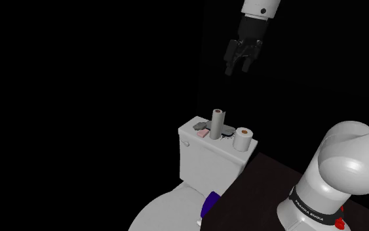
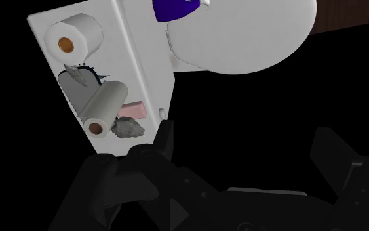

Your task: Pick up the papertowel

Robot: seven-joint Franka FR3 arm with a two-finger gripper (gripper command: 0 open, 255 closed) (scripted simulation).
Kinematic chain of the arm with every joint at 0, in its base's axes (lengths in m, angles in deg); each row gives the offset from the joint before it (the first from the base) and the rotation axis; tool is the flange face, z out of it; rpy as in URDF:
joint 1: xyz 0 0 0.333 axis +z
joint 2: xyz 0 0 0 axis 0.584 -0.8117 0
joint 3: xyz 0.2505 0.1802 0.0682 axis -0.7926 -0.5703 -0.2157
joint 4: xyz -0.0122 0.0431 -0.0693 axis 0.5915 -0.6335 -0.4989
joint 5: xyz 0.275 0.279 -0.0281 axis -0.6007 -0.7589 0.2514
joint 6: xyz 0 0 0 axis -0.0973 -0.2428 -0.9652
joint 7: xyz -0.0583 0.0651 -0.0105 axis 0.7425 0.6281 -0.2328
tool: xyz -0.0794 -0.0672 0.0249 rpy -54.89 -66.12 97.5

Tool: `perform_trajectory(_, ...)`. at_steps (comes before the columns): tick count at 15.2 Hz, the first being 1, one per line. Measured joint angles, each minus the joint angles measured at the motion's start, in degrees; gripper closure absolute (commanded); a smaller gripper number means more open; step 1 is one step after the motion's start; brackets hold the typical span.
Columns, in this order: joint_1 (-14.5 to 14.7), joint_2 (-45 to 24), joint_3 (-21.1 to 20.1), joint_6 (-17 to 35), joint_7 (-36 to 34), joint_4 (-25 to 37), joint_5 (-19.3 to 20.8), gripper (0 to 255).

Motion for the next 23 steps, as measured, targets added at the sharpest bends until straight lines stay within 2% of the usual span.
perform_trajectory(3,-0.44,-1.18,0.85,1.83,0.86,-0.89,0.61,0)
perform_trajectory(10,-2.50,-9.48,4.36,12.00,4.13,-3.82,3.04,0)
perform_trajectory(16,-4.25,-18.60,7.60,20.71,7.07,-4.11,4.62,0)
perform_trajectory(23,-5.86,-31.78,11.17,29.80,10.62,-0.82,4.90,0)
